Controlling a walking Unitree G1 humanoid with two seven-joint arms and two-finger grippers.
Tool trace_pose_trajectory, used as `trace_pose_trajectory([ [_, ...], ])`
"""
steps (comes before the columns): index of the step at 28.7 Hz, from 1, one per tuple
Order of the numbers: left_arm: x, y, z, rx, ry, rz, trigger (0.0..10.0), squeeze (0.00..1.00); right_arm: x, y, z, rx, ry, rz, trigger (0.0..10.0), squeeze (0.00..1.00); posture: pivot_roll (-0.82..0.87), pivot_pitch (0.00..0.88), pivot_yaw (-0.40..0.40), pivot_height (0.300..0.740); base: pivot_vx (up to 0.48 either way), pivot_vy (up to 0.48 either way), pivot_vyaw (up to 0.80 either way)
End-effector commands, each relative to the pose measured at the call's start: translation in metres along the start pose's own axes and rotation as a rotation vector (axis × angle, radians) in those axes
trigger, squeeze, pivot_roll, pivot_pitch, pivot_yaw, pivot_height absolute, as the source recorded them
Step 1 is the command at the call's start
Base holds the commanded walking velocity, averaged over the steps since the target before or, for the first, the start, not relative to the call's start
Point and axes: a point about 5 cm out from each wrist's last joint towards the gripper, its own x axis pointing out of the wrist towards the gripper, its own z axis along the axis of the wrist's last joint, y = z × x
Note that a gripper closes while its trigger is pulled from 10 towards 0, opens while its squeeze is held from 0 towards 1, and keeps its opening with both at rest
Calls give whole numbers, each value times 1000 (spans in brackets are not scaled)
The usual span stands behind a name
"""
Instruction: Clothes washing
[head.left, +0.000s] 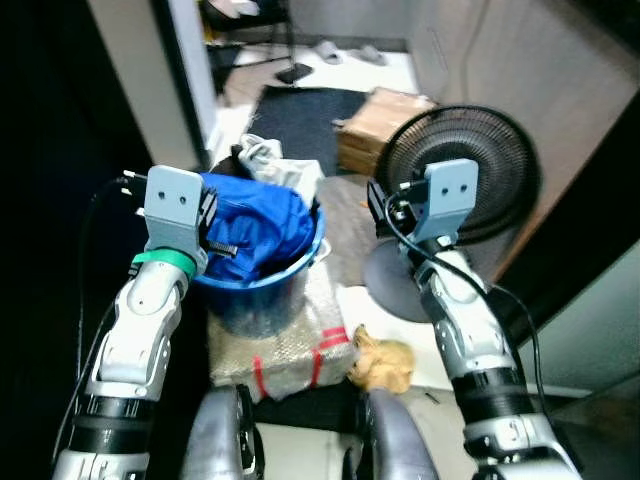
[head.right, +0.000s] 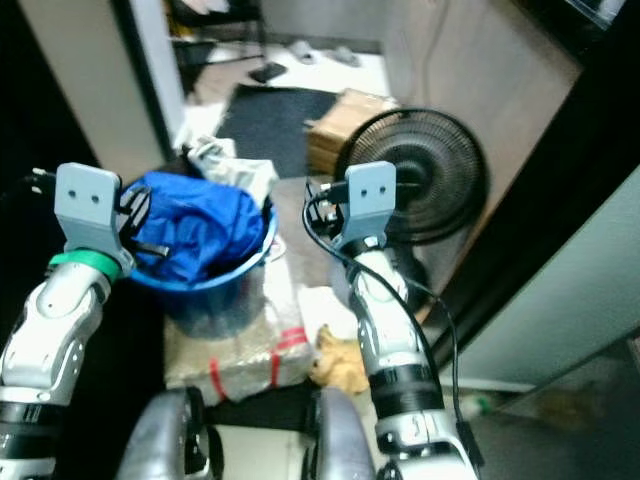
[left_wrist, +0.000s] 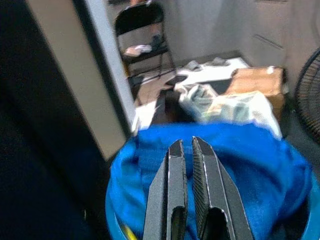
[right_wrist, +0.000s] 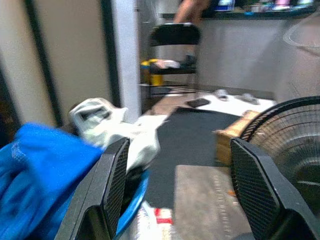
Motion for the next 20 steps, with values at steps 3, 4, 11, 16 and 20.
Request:
trace_pose_trajectory([
  [3,2,-1,0,15,2,-6,10000,0,-2,-3,-3,1,9,-9,10000,0,23,85,6,555,0,0,0],
  [4,2,0,0,15,3,-5,10000,0,-2,-3,-3,1,9,-8,10000,0,23,88,6,545,0,0,0],
  [11,1,0,-1,14,7,-3,10000,0,-3,-3,-3,3,10,-7,10000,0,21,92,6,510,0,0,0],
  [16,1,-1,-2,14,9,-2,10000,0,-3,-3,-3,3,10,-5,10000,0,20,97,6,485,0,0,0],
  [20,1,-1,-2,14,10,0,10000,0,-4,-2,-3,6,9,-1,10000,0,20,98,6,465,0,0,0],
])
